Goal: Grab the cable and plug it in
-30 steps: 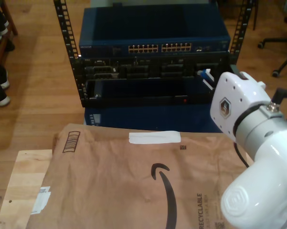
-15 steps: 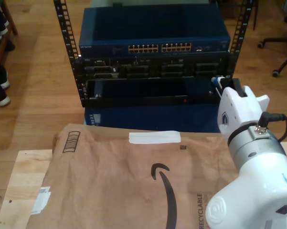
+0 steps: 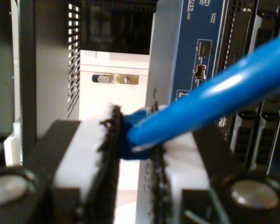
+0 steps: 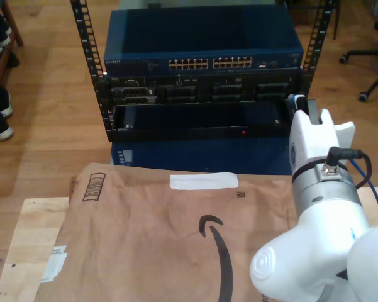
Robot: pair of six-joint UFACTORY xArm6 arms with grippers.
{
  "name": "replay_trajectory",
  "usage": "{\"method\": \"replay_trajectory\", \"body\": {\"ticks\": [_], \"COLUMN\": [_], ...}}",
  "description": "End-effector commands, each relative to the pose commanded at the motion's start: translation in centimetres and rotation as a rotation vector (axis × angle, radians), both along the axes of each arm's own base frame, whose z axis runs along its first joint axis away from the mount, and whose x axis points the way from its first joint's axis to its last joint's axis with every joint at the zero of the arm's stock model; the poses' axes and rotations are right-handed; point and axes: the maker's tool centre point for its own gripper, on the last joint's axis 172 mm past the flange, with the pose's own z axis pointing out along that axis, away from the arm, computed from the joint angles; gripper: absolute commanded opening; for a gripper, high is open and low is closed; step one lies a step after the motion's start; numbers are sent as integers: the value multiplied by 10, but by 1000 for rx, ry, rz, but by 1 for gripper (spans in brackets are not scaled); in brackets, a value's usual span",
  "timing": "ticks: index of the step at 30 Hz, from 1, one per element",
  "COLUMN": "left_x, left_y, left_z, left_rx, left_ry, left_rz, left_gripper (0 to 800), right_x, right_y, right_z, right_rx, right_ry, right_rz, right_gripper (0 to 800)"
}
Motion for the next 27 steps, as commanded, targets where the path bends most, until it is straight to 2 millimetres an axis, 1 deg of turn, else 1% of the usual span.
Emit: {"method": "replay_trajectory", "body": {"ticks": [4,6,8,10,14,16,18,21,23,27], "left_x": [-2,-5,-7,-9,-11,-13,-14,-12,-12,-18], "left_y": [-7,-20,-28,-27,-26,-25,-24,-23,-21,-15], "left_z": [2,-4,-10,-18,-20,-20,-22,-23,-23,-26], "left_rx": [0,-7,-1,18,25,21,24,25,28,58], "left_ry": [-12,-12,-13,-16,-34,-57,-74,-96,-111,-141], "left_rz": [0,9,7,-1,5,9,0,-13,-24,-9], "left_gripper": [797,797,797,797,797,797,797,797,797,798], "right_x": [1,2,2,3,4,5,6,11,13,14], "right_y": [0,1,2,3,5,7,2,5,8,7], "right_z": [0,0,-1,-3,-8,-15,-21,-26,-34,-45], "right_rx": [5,7,6,3,3,10,32,43,34,41], "right_ry": [3,2,4,9,24,51,77,110,141,202], "right_rz": [-5,-5,-4,-2,5,11,-8,-4,8,7], "right_gripper": [2,2,2,2,2,2,2,2,2,2]}}
